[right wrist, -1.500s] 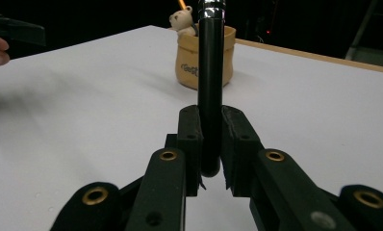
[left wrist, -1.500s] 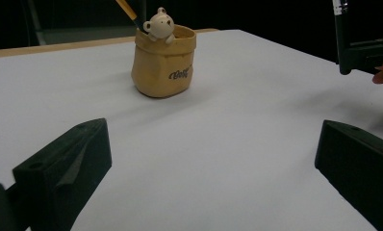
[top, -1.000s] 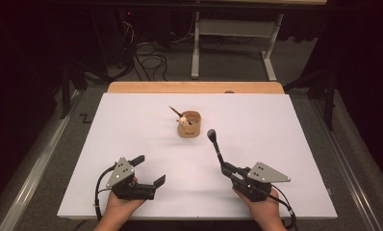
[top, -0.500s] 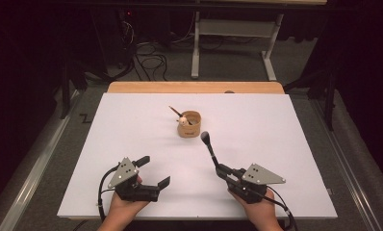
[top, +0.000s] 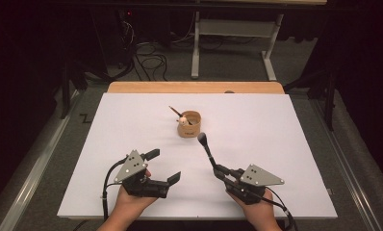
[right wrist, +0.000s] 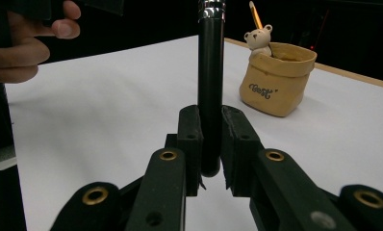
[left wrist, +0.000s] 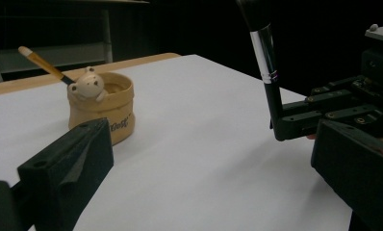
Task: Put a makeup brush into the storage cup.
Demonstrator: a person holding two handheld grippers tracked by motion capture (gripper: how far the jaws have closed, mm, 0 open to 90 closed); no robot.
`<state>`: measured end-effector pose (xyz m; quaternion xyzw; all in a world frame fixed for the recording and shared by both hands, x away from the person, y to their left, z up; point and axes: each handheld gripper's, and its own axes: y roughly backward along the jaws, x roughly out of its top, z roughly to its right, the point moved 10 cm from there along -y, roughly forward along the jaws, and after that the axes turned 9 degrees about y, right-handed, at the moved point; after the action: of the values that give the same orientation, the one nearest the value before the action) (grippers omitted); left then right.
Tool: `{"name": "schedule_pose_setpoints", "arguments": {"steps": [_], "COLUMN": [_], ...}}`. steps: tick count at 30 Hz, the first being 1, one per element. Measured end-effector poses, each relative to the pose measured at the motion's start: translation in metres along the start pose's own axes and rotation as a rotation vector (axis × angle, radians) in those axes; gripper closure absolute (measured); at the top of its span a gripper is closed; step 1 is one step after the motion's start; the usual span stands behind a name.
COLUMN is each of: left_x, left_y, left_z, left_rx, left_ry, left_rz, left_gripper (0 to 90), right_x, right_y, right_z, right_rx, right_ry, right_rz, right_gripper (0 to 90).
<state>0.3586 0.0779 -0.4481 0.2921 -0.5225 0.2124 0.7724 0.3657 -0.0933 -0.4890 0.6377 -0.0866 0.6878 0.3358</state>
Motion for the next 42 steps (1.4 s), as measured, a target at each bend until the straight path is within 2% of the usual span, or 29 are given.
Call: {"name": "schedule_pose_setpoints", "arguments": {"steps": [6,7,21,29,34,42], "left_x": [0.002,0.001,-0.001,0.001,0.001,0.002], "left_y": [-0.012,-0.014,-0.033,-0.038,-0.041,-0.045], "left_z": [0.012,0.013,0.018,0.022,0.028,0.032], "left_rx": [-0.017,-0.021,-0.052,-0.075,-0.109,-0.149], "left_ry": [-0.011,-0.008,0.019,0.027,0.04,0.067], "left_rz": [-0.01,-0.014,0.0,-0.002,-0.01,-0.015], "left_gripper": [3.0,3.6,8.5,16.5,21.4,33.9], "right_x": [0.001,0.001,0.001,-0.001,0.0,-0.001], "right_y": [-0.001,-0.002,-0.009,-0.012,-0.013,-0.013], "right_z": [-0.004,-0.007,-0.015,-0.02,-0.021,-0.022], "right_rx": [0.014,0.022,0.049,0.06,0.062,0.065], "right_ry": [0.005,-0.007,0.022,0.028,0.033,0.035], "right_rz": [0.004,0.002,0.0,-0.007,-0.002,-0.01], "right_gripper": [80.9,80.9,80.9,80.9,80.9,80.9]}}
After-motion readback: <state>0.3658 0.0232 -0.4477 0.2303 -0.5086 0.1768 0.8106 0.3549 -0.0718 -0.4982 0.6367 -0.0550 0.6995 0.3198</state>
